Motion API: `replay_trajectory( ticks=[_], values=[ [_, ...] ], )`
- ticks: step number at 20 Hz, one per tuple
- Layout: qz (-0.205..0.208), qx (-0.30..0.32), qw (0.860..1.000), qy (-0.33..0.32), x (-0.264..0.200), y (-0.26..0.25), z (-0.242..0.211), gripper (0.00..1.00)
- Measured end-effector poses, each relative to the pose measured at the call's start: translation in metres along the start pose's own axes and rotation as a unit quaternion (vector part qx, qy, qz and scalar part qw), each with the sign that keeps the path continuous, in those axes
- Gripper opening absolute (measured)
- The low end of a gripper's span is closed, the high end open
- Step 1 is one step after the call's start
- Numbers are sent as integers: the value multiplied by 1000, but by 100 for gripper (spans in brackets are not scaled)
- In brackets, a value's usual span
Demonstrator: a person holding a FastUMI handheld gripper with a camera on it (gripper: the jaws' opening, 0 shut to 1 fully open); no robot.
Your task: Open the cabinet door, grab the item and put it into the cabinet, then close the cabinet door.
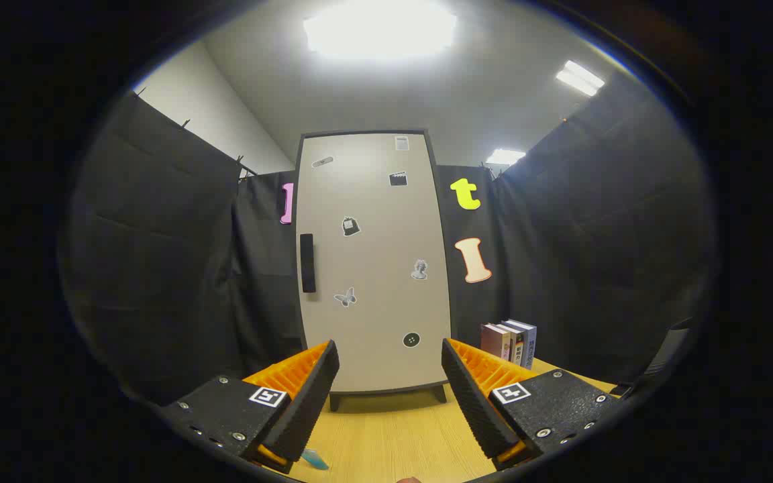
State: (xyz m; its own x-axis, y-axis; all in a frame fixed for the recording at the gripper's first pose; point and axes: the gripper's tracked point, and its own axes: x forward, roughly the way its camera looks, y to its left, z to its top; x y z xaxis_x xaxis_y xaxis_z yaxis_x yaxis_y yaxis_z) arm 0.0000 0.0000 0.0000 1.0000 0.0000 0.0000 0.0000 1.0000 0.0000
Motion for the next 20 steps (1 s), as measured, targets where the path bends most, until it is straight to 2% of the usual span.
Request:
replay_trajectory(
  ticks=[20],
  values=[
    [11,0,1000,9,8,-7,-13,95]
  ],
)
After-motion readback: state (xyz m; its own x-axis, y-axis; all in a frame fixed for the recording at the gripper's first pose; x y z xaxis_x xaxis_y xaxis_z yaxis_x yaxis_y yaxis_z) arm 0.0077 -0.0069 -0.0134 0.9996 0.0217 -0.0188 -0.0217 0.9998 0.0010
